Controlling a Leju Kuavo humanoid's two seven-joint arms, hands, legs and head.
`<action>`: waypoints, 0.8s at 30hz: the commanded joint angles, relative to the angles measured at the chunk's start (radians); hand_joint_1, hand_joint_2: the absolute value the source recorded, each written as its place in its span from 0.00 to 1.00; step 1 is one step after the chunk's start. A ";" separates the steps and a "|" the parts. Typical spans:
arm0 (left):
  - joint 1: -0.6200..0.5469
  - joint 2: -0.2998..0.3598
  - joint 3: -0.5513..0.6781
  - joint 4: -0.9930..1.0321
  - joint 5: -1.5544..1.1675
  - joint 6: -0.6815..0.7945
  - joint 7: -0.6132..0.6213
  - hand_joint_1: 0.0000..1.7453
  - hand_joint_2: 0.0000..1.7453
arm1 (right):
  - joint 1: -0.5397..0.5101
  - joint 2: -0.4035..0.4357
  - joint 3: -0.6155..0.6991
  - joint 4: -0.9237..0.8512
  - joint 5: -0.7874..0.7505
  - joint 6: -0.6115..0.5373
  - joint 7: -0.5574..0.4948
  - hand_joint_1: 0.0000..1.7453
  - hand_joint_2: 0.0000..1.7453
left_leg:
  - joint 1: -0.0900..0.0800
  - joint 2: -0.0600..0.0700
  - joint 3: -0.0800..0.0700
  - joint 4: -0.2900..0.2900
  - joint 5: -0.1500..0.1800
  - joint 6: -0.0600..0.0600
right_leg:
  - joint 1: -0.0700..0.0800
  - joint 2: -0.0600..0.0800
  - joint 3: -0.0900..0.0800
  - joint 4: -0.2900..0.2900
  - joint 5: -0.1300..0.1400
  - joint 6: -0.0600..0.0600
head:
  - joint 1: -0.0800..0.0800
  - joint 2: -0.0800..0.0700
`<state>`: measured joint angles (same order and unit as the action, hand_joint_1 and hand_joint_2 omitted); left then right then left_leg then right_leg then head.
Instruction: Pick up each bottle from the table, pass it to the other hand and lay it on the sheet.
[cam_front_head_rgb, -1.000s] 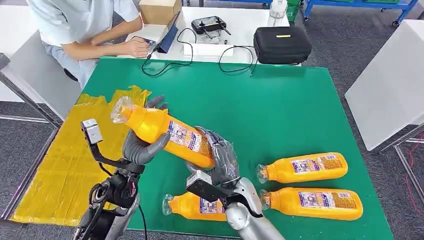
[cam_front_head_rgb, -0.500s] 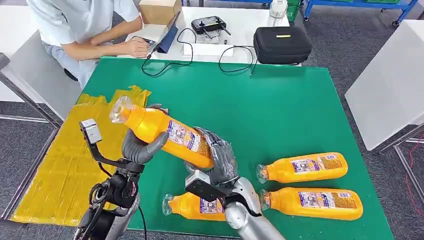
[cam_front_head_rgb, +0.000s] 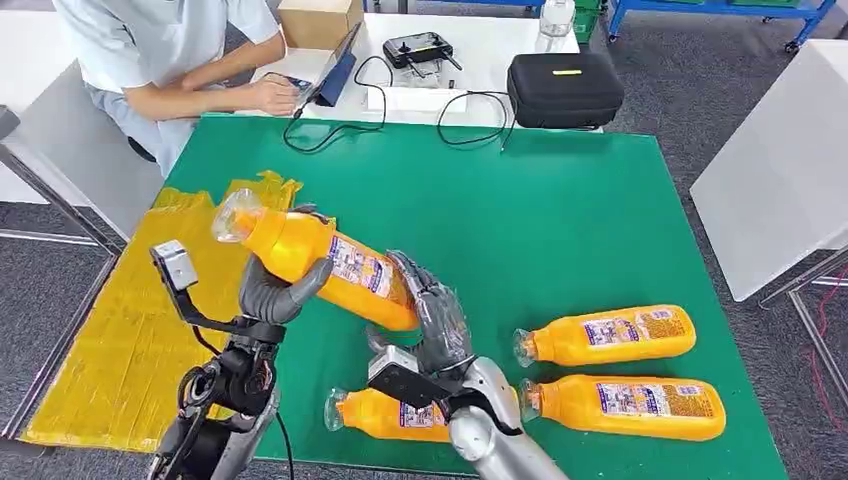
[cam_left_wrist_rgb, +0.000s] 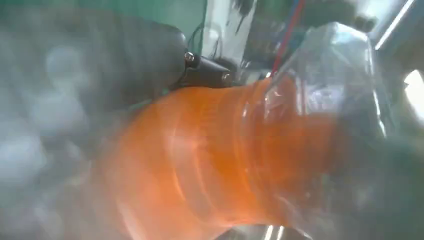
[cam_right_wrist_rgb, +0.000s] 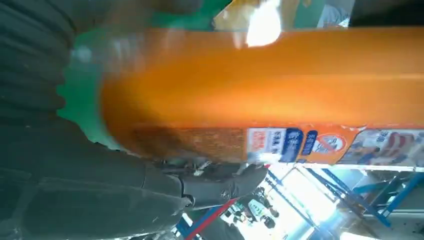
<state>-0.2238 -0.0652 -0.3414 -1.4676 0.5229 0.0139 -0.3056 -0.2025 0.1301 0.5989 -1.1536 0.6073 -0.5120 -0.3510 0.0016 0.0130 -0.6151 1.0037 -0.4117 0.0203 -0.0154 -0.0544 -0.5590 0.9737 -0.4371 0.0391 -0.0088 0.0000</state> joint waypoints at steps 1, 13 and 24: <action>-0.043 0.003 0.033 0.000 -0.048 0.048 -0.026 1.00 1.00 | 0.018 -0.044 0.007 -0.089 -0.010 -0.009 -0.001 0.00 1.00 | 0.001 -0.001 0.002 0.001 -0.001 -0.001 | 0.001 0.004 0.003 0.000 -0.001 -0.002 | 0.000 0.000; -0.038 0.034 0.093 -0.094 -0.693 0.531 -0.175 1.00 1.00 | 0.135 -0.082 -0.074 -0.436 -0.096 -0.045 -0.065 0.00 1.00 | 0.001 -0.003 0.000 0.002 -0.002 -0.001 | 0.001 0.003 0.001 0.001 -0.002 -0.002 | 0.000 0.000; -0.122 0.180 0.018 0.165 -2.061 0.618 0.241 1.00 1.00 | 0.168 -0.087 -0.101 -0.610 -0.129 -0.020 -0.070 0.00 1.00 | 0.000 -0.003 0.002 -0.001 0.000 -0.001 | 0.000 0.002 0.003 -0.001 0.000 -0.002 | 0.001 0.000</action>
<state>-0.2305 -0.0358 -0.2418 -1.5541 -1.1260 0.6905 -0.2760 -0.0490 0.0778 0.5245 -1.6538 0.4849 -0.5394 -0.4326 0.0016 0.0131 -0.6150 1.0035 -0.4117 0.0203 -0.0156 -0.0545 -0.5592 0.9735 -0.4372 0.0390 -0.0080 0.0000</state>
